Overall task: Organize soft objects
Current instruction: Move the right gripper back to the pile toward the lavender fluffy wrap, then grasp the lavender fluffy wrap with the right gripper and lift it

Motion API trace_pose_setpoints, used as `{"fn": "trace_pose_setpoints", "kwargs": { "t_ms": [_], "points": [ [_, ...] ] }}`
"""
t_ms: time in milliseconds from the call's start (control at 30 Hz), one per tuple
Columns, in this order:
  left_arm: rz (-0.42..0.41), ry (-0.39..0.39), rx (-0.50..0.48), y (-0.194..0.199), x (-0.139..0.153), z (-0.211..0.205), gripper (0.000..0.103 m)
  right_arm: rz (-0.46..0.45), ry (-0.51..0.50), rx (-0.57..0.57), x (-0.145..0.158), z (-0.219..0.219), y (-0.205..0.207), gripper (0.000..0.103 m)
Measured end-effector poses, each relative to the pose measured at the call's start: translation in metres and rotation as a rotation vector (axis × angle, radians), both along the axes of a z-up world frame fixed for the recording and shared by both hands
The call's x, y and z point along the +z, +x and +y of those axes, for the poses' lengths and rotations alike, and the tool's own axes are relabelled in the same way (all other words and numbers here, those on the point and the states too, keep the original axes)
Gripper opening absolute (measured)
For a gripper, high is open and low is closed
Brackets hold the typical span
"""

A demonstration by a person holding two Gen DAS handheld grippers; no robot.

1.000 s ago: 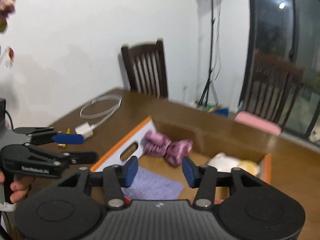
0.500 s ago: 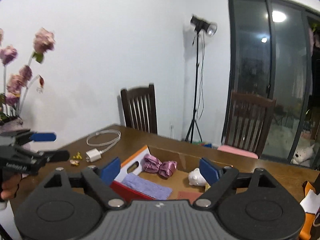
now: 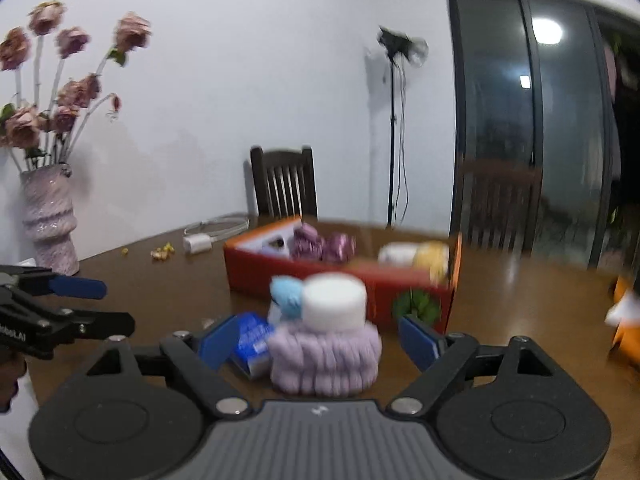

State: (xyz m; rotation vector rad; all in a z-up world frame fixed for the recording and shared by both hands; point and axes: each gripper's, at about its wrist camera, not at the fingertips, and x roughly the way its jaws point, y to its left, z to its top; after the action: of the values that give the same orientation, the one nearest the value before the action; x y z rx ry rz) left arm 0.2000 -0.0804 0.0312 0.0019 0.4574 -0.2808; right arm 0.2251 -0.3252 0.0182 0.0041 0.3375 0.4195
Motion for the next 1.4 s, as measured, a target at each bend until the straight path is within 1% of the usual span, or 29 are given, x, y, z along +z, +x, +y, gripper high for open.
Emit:
{"fn": "trace_pose_setpoints", "kwargs": {
  "t_ms": [33, 67, 100, 133, 200, 267, 367, 467, 500, 533, 600, 667, 700, 733, 800, 833, 867, 900, 967, 1033, 1067, 1100, 1133, 1167, 1200, 1233, 1300, 1367, 1400],
  "points": [
    [0.014, 0.006, -0.005, 0.006, -0.002, -0.010, 0.074, 0.012, 0.014, 0.002, -0.004, -0.003, 0.010, 0.073],
    [0.028, 0.002, -0.010, 0.014, -0.003, -0.017, 0.070, 0.023, 0.029, 0.020, -0.006, -0.005, 0.022, 0.070],
    [0.050, -0.007, -0.008, 0.024, -0.006, -0.024, 0.066, 0.034, 0.042, 0.042, -0.007, -0.005, 0.033, 0.058],
    [0.076, -0.019, 0.006, 0.035, -0.006, -0.029, 0.063, 0.057, 0.051, 0.063, -0.008, -0.004, 0.048, 0.051],
    [0.094, -0.047, 0.037, 0.052, -0.011, -0.037, 0.062, 0.096, 0.026, 0.058, -0.009, 0.005, 0.078, 0.049],
    [0.115, -0.057, 0.088, 0.067, -0.016, -0.045, 0.058, 0.082, -0.002, -0.039, -0.015, 0.009, 0.096, 0.048],
    [0.121, -0.099, 0.114, 0.080, -0.017, -0.050, 0.057, 0.107, 0.072, -0.127, -0.020, -0.006, 0.105, 0.048],
    [0.140, -0.127, 0.098, 0.092, -0.018, -0.055, 0.056, 0.156, 0.137, -0.083, -0.026, -0.013, 0.108, 0.048],
    [0.151, -0.137, 0.079, 0.096, -0.019, -0.058, 0.049, 0.172, 0.160, -0.053, -0.028, -0.013, 0.110, 0.049],
    [0.158, -0.143, 0.073, 0.099, -0.020, -0.060, 0.038, 0.186, 0.166, -0.037, -0.030, -0.013, 0.111, 0.046],
    [0.200, -0.156, 0.051, 0.107, -0.025, -0.059, 0.033, 0.226, 0.175, -0.024, -0.036, -0.013, 0.117, 0.047],
    [0.209, -0.187, 0.048, 0.105, -0.029, -0.054, 0.024, 0.269, 0.256, 0.023, -0.042, -0.018, 0.121, 0.046],
    [0.207, -0.198, 0.040, 0.103, -0.029, -0.052, 0.021, 0.285, 0.301, 0.048, -0.045, -0.020, 0.123, 0.038],
    [0.206, -0.209, 0.032, 0.100, -0.028, -0.050, 0.018, 0.291, 0.316, 0.060, -0.045, -0.022, 0.123, 0.024],
    [0.220, -0.253, -0.005, 0.091, -0.027, -0.047, 0.015, 0.323, 0.311, 0.095, -0.046, -0.019, 0.120, 0.001],
    [0.244, -0.273, -0.032, 0.084, -0.026, -0.047, 0.015, 0.339, 0.309, 0.120, -0.045, -0.017, 0.114, 0.000],
    [0.268, -0.285, -0.064, 0.077, -0.025, -0.047, 0.015, 0.336, 0.292, 0.141, -0.043, -0.013, 0.102, 0.000],
    [0.276, -0.293, -0.092, 0.067, -0.024, -0.047, 0.009, 0.331, 0.268, 0.153, -0.042, -0.007, 0.086, 0.000],
    [0.258, -0.275, -0.147, 0.045, -0.020, -0.043, 0.008, 0.331, 0.250, 0.146, -0.042, -0.001, 0.055, 0.001],
    [0.246, -0.283, -0.188, 0.030, -0.017, -0.030, 0.008, 0.334, 0.291, 0.129, -0.041, -0.004, 0.027, 0.002],
    [0.243, -0.281, -0.189, 0.027, -0.016, -0.025, 0.009, 0.322, 0.308, 0.120, -0.038, -0.006, 0.016, 0.004],
    [0.239, -0.275, -0.187, 0.024, -0.017, -0.017, 0.011, 0.286, 0.291, 0.094, -0.033, -0.008, 0.009, 0.008],
    [0.236, -0.271, -0.185, 0.024, -0.019, -0.013, 0.018, 0.252, 0.267, 0.057, -0.028, -0.010, 0.007, 0.015],
    [0.240, -0.269, -0.180, 0.025, -0.021, -0.009, 0.023, 0.212, 0.231, 0.024, -0.024, -0.010, 0.011, 0.023],
    [0.245, -0.271, -0.173, 0.028, -0.025, -0.007, 0.037, 0.185, 0.190, 0.010, -0.020, -0.008, 0.021, 0.046],
    [0.236, -0.288, -0.162, 0.032, -0.028, -0.006, 0.046, 0.175, 0.147, 0.006, -0.019, -0.007, 0.037, 0.062],
    [0.206, -0.349, -0.141, 0.047, -0.035, -0.007, 0.052, 0.190, 0.098, 0.006, -0.021, -0.008, 0.075, 0.062],
    [0.232, -0.404, -0.144, 0.066, -0.043, -0.011, 0.052, 0.254, 0.114, 0.056, -0.030, -0.013, 0.110, 0.061],
    [0.254, -0.410, -0.143, 0.074, -0.046, -0.014, 0.052, 0.306, 0.134, 0.083, -0.037, -0.015, 0.126, 0.060]
  ]
}}
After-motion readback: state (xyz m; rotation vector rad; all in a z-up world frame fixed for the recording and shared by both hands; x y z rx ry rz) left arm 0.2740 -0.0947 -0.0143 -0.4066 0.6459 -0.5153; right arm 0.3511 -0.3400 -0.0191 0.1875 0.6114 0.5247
